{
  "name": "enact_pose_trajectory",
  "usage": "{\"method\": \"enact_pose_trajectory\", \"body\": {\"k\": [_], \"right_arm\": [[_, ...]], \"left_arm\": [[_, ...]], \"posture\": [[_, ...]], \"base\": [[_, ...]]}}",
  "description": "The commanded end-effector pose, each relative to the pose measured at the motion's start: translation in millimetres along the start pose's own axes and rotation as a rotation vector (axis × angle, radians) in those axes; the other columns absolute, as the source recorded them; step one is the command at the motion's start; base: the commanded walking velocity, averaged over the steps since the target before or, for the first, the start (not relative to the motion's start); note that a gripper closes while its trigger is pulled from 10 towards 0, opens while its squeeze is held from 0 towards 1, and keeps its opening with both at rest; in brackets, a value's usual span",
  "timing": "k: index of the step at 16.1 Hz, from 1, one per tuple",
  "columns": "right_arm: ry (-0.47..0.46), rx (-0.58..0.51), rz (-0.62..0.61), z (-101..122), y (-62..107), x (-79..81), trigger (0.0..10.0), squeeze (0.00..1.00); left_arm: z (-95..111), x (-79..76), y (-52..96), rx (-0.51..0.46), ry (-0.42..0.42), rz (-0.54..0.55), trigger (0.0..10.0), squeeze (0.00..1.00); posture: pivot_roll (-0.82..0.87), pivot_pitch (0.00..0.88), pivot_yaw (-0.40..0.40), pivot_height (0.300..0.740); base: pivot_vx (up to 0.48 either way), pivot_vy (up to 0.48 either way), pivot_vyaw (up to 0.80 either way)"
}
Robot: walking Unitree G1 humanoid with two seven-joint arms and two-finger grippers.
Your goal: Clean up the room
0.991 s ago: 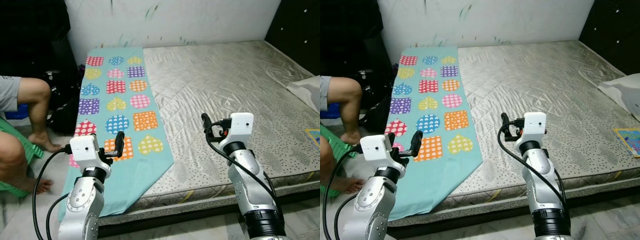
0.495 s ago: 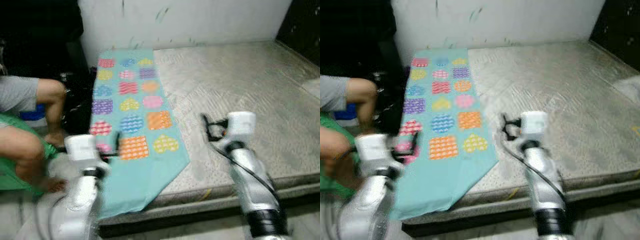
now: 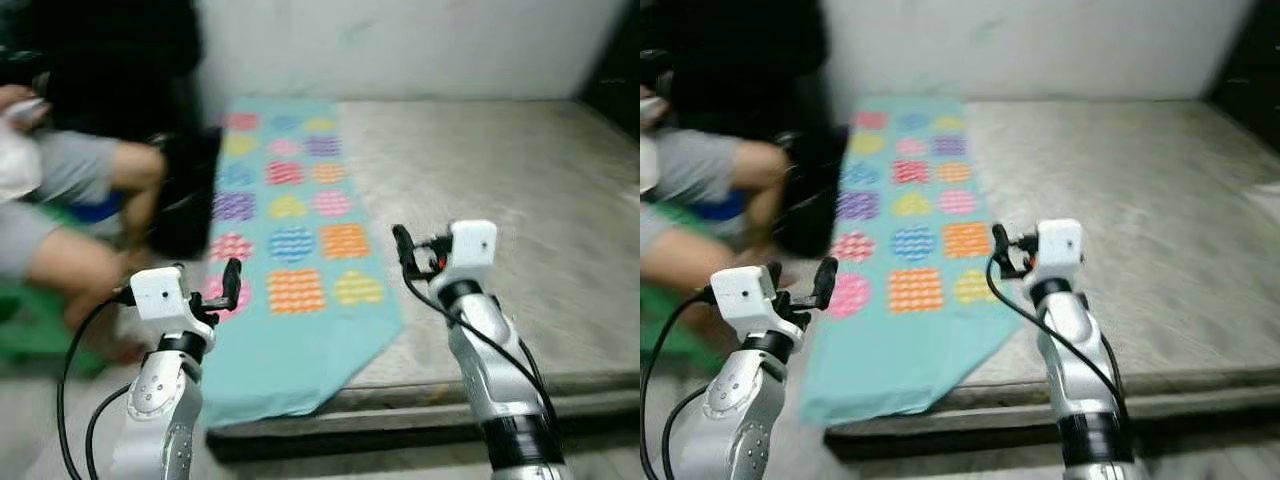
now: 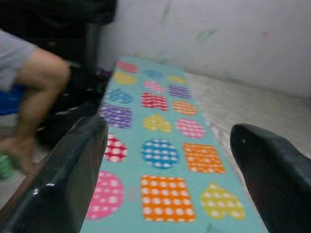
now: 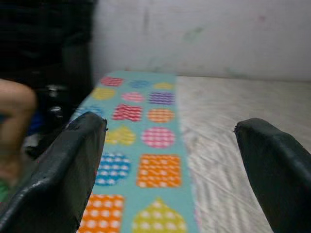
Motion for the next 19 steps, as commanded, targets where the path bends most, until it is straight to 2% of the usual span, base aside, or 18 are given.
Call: {"method": "enact_pose_trajectory", "body": {"k": [1,6,12,19], "right_arm": [[-0.001,-0.007,-0.015,2.4,-0.6,-3.8,10.0,0.0],[-0.003,-0.012,-0.005,3.2,-3.2,1.1,10.0,0.0],[-0.003,-0.001,-0.01,2.0,-4.7,-1.1,10.0,0.0],[-0.009,0.0,-0.03,0.5,-2.9,-5.4,10.0,0.0]], "left_arm": [[4.6,-3.7,-2.2,-0.022,-0.005,-0.019,10.0,0.0],[12.6,0.4,-6.2,-0.054,-0.023,-0.023,10.0,0.0],[9.5,-8.3,-3.9,-0.047,-0.011,-0.053,10.0,0.0],[8.7,-8.7,-3.4,-0.04,-0.018,-0.06,10.0,0.0]], "posture": [[-0.04,0.057,0.0,0.74],[-0.05,0.065,-0.006,0.74],[-0.05,0.064,-0.012,0.74],[-0.05,0.068,-0.006,0.74]], "base": [[0.0,0.0,0.0],[0.0,0.0,0.0],[0.0,0.0,0.0],[0.0,0.0,-0.61]]}}
Point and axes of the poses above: a point about 5 cm out from each wrist's last joint towards the gripper, its own y axis pointing back from the gripper into the wrist, its own z axis along the axis of the wrist's last joint, x = y × z, the point moved 2 cm from there along -y, pointing out of the wrist towards the gripper, and after that the axes turned 12 degrees about -y, right-handed, at the moved point
